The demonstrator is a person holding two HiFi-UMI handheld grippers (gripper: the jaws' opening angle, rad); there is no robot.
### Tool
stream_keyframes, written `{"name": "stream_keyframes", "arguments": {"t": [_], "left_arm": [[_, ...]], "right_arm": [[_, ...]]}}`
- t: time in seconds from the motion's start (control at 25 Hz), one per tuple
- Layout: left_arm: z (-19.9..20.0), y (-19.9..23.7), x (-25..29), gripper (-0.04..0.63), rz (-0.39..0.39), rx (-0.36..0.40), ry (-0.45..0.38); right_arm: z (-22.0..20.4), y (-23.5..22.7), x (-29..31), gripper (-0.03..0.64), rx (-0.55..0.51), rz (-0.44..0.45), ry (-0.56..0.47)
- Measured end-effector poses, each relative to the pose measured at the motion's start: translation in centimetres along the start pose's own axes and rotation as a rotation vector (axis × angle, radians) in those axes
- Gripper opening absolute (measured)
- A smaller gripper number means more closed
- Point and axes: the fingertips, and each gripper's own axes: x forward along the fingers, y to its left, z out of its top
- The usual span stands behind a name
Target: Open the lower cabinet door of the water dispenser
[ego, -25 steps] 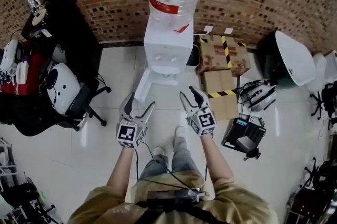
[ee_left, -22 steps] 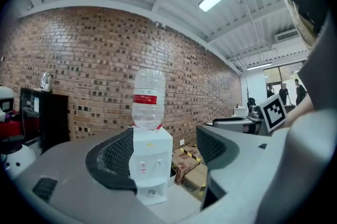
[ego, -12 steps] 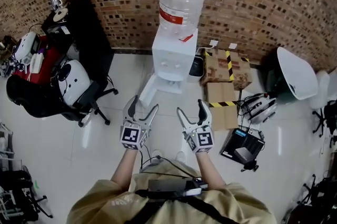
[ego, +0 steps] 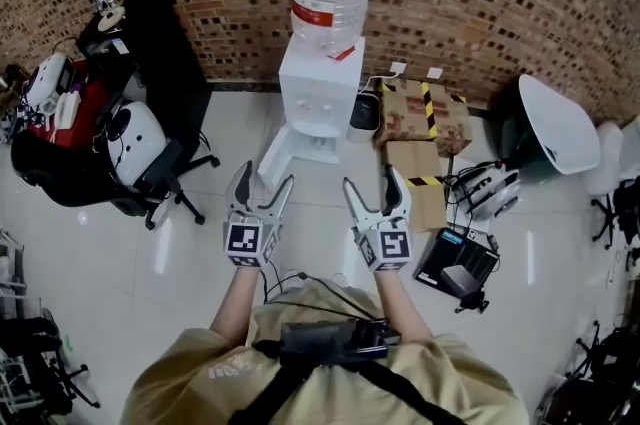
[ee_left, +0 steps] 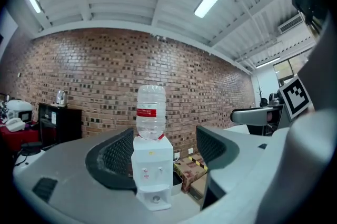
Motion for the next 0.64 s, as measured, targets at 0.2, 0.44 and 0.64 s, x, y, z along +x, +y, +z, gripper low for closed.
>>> {"name": "stream_keyframes", "arguments": {"t": [0.2, 0.44, 0.64], "left_arm": [[0.3, -0.8, 0.0, 0.351, -0.002, -0.002, 0.006], [-0.3, -1.6, -0.4, 0.351, -0.006, -0.007, 0.013], [-0.3, -2.3, -0.6, 0.351, -0.012, -0.009, 0.009]], "right_arm": [[0.6, -0.5, -0.8, 0.410, 0.005, -0.017, -0.006], [0.3, -1.1, -1.7, 0.410, 0.019, -0.030, -0.007], [0.3, -1.3, -2.4, 0.410, 0.012, -0.032, 0.000]]}}
